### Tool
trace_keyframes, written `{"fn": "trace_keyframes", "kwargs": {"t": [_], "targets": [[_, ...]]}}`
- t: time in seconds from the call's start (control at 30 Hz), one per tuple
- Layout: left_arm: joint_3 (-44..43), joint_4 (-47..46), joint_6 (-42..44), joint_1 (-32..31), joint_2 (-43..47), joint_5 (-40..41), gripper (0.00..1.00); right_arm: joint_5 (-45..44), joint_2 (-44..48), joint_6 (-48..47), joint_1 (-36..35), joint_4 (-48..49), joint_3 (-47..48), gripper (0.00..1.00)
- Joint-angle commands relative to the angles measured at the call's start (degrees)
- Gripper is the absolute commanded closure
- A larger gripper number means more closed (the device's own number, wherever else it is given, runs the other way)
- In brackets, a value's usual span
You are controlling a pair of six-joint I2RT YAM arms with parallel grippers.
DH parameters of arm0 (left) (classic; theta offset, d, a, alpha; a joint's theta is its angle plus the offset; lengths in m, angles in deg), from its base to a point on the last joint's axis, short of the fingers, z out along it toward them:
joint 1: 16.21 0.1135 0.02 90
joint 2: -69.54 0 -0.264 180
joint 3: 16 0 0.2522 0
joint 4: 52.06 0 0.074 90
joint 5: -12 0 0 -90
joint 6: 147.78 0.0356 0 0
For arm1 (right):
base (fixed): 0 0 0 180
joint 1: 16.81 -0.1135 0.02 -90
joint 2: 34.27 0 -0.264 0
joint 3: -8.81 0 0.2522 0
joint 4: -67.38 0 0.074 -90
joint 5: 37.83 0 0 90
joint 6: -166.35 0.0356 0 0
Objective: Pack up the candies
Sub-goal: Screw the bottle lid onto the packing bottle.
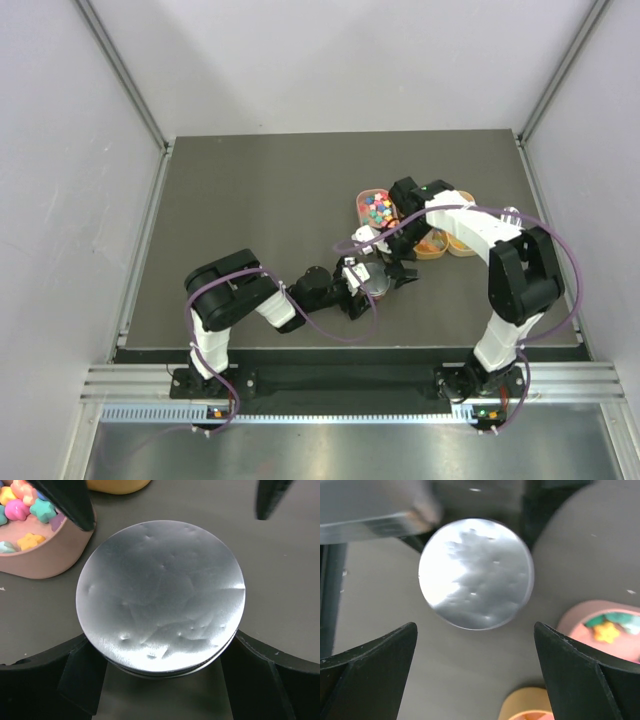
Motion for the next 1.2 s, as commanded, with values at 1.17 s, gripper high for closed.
{"fn": "trace_keyframes", "kwargs": {"t": [1.17], "targets": [[2.5,10.5,3.6,0.8,-0.6,4.1,0.25,-2.4,17.8,10.0,-7.7,-3.5,-12.6,0.0]]}}
